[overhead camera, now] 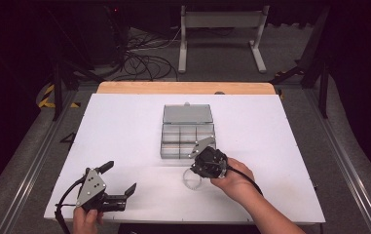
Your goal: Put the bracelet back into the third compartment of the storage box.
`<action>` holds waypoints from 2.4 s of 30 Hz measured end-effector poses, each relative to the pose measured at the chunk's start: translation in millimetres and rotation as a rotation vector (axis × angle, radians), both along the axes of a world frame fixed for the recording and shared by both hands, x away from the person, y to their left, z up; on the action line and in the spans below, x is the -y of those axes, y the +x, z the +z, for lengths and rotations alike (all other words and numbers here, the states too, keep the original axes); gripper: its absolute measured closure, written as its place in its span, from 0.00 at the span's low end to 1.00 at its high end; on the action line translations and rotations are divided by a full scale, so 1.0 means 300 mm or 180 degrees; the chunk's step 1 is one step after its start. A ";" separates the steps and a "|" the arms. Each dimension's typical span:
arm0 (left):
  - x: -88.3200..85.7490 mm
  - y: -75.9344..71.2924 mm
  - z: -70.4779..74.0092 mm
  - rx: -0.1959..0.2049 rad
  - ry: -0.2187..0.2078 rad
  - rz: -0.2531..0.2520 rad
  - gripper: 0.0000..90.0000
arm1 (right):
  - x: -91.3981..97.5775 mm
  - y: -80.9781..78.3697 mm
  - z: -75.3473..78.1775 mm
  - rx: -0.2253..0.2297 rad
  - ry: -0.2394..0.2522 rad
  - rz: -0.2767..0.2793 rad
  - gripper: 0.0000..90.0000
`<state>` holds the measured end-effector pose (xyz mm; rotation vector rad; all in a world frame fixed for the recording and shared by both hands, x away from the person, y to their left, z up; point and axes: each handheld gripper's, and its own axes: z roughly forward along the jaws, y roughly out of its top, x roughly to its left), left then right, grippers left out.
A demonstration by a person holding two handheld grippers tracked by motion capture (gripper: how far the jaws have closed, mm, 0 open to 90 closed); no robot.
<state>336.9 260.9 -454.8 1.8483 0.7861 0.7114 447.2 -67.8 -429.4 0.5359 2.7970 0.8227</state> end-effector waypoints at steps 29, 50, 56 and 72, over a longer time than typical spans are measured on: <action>-0.002 0.002 -0.001 -0.0009 -0.0026 0.0001 0.03 | 0.028 -0.021 0.166 0.0218 0.0342 0.0041 0.95; -0.005 0.001 0.000 -0.0012 -0.0037 0.0008 0.03 | 0.054 0.034 0.248 0.0286 0.0464 -0.0137 0.95; -0.003 0.000 0.000 -0.0020 -0.0032 0.0004 0.03 | 0.069 0.057 0.262 0.0284 0.0538 -0.0219 0.95; -0.004 0.001 -0.001 -0.0029 -0.0047 0.0008 0.03 | 0.096 0.144 0.261 0.0297 0.0739 -0.0511 0.95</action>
